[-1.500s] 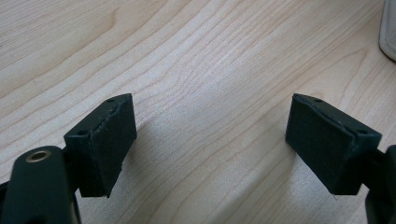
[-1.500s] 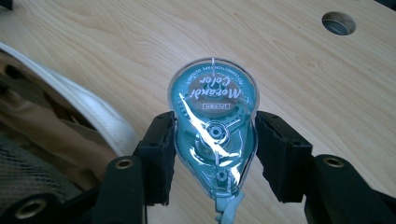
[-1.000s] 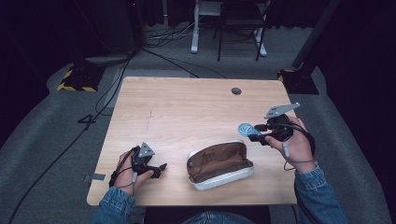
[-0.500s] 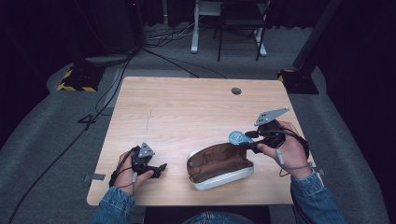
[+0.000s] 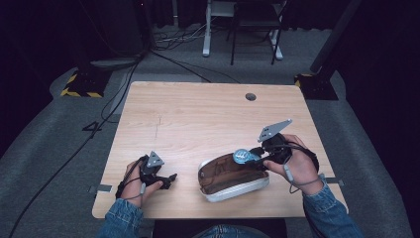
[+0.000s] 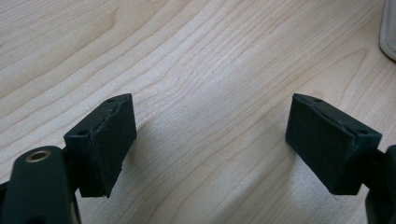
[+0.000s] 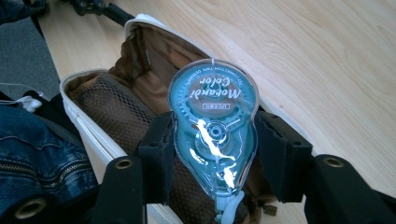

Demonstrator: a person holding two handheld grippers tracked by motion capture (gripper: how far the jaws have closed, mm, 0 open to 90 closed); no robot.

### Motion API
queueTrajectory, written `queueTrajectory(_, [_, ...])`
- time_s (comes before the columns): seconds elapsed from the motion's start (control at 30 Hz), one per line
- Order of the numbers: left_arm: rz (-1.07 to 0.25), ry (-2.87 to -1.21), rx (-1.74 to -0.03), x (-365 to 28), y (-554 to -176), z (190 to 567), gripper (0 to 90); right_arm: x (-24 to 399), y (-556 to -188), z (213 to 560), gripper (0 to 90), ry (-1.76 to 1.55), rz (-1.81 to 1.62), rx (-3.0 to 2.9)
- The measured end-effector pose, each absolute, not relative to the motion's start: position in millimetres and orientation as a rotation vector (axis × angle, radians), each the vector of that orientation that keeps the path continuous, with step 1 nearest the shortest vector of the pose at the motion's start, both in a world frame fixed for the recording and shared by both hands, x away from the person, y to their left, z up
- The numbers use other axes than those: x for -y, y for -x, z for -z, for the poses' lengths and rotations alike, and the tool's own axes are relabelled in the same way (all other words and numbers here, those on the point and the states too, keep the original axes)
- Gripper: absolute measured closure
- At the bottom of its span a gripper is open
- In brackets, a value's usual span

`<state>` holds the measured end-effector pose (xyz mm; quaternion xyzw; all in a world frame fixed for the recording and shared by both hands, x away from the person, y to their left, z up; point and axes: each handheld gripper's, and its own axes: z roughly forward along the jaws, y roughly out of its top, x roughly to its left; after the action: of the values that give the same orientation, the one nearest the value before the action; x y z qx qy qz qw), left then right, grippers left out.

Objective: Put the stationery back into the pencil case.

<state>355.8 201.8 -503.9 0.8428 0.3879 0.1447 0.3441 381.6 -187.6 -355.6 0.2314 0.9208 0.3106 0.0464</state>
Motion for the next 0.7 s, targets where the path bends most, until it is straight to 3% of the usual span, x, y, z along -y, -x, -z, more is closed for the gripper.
queueTrajectory(0.7, [-0.377, -2.188, -1.008, -202, -356, 504, 16.5, 161, -380, 382, 50.5, -0.666, -0.83, -2.987])
